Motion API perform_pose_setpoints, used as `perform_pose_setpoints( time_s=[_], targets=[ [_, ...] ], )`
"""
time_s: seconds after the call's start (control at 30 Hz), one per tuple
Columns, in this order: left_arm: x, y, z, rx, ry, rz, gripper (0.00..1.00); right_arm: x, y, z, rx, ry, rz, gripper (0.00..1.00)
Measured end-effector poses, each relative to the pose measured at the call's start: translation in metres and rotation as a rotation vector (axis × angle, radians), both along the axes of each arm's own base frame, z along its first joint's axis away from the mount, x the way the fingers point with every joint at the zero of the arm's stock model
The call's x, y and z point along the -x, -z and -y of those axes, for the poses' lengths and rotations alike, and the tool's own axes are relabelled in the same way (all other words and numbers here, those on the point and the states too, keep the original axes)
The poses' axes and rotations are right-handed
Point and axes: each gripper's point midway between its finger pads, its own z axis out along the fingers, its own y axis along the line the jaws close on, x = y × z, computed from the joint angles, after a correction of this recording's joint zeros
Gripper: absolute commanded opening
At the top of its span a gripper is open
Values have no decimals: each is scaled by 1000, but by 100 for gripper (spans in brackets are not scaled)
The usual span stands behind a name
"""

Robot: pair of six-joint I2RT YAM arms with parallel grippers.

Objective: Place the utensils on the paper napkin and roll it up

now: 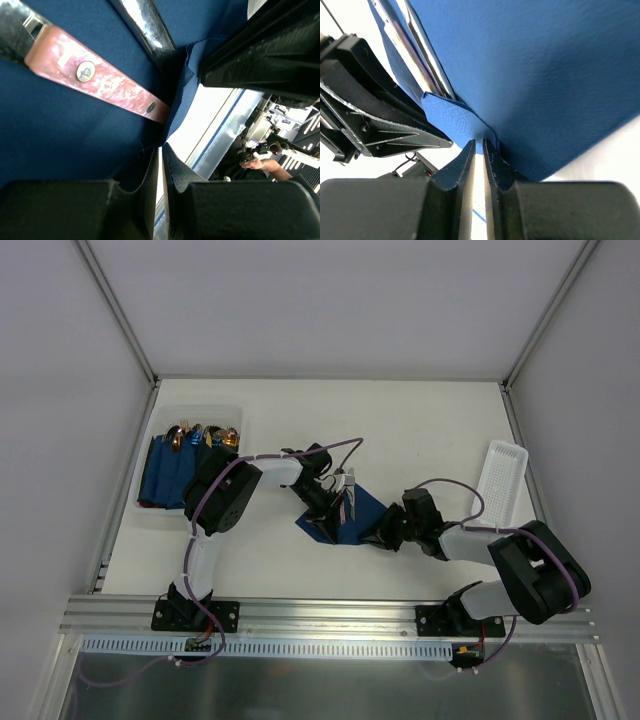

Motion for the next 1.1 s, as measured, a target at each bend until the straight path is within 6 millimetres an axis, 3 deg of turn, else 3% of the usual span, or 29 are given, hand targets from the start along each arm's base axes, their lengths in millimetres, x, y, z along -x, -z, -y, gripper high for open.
perform_pose_setpoints(
  time_s=[0.4,0.83,1.1],
  targets=[
    [-2,0,-2,-2,-8,-1,8,-4,1,30,32,48,14,13],
    [-2,0,-1,-2,-9,-2,8,14,-2,51,170,-55,25,15],
    [-2,0,-1,-3,-10,-2,8,4,-40,54,212,-100,129,14]
  ],
)
